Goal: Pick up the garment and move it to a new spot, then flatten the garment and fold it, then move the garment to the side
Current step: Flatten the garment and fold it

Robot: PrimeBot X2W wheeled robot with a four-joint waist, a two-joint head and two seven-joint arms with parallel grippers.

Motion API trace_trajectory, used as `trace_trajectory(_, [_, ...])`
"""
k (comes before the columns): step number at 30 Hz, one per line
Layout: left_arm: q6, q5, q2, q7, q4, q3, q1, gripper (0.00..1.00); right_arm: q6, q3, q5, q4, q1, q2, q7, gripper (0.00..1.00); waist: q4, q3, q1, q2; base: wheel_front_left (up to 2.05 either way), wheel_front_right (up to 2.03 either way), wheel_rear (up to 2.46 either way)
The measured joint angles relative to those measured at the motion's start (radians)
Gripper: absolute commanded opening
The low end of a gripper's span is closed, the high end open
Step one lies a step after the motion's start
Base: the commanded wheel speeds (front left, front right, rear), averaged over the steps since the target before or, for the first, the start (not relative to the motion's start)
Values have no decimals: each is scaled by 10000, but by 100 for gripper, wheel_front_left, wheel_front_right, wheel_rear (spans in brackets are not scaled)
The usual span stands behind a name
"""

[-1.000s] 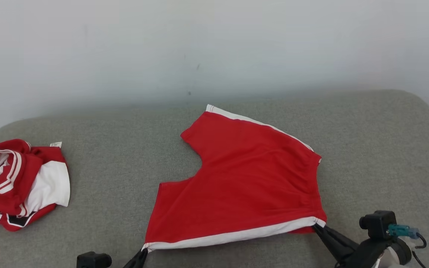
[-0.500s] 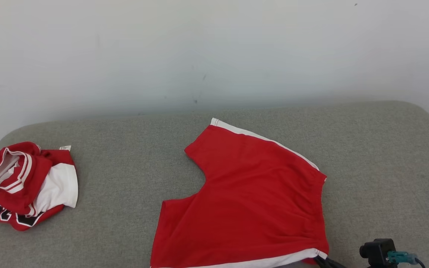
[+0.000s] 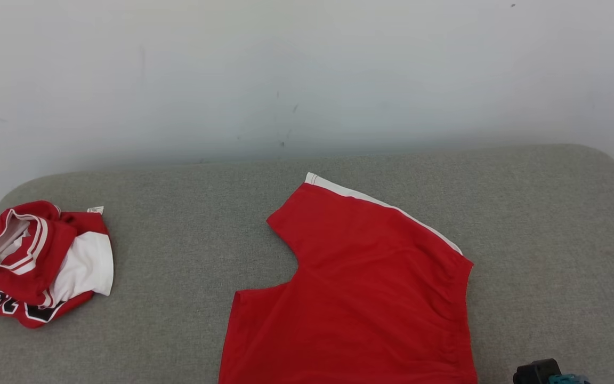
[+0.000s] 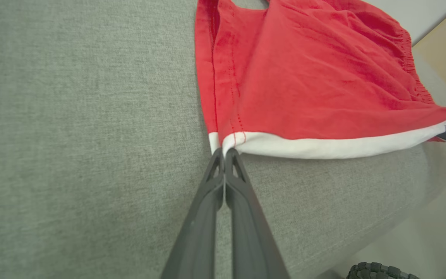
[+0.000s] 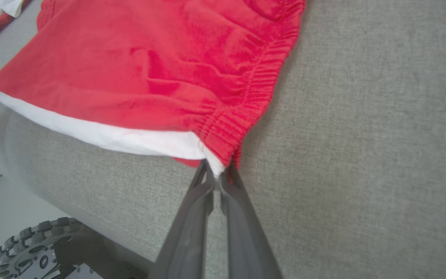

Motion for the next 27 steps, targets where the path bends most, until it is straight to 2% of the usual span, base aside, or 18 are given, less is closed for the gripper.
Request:
trace_trajectory(4, [0, -12, -4, 86, 12, -10, -1, 0, -88, 35, -2, 4, -12, 8, 140, 0, 36, 0, 0, 0, 0, 0, 0])
trace_trajectory(5, [2, -15, -8, 130, 29, -8, -2, 4, -100, 44, 0, 4, -13, 15, 150, 0, 47, -1, 0, 0, 0, 0, 0])
trace_trajectory(6, [2, -42, -17, 153, 54, 2, -2, 21, -134, 46, 0, 4, -13, 23, 196, 24, 59, -2, 0, 0, 0, 0, 0])
trace_trajectory(7, [15, -119, -36, 155, 82, 25, -2, 44, -165, 50, -2, 4, -14, 29, 222, 46, 69, -4, 0, 0, 0, 0, 0])
trace_trajectory(8, [17, -249, -67, 153, 105, 73, -1, 50, -178, 50, -2, 4, -15, 35, 222, 75, 77, -8, 0, 0, 0, 0, 0])
trace_trajectory(9, [42, -378, -105, 153, 111, 140, -1, 76, -180, 48, -2, 4, -17, 38, 222, 99, 81, -12, 0, 1, 0, 0, 0])
trace_trajectory(10, [90, -405, -134, 153, 111, 174, -1, 100, -201, 48, 0, 4, -17, 46, 224, 100, 82, -17, 0, 1, 0, 0, 0])
trace_trajectory(19, [192, -489, -88, 140, 123, 328, 152, 100, -261, -104, 178, -25, -13, -56, 232, 100, 39, -67, 0, 1, 0, 0, 0])
trace_trajectory(23, [384, -514, 198, 56, -44, 491, 424, 100, -247, -497, 646, -290, 88, -291, 205, 100, 44, -77, 0, 1, 0, 0, 0])
trace_trajectory(27, [631, -514, 497, -71, -368, 779, 447, 100, -73, -872, 1229, -740, 378, -585, 113, 100, 54, -79, 0, 1, 0, 0, 0])
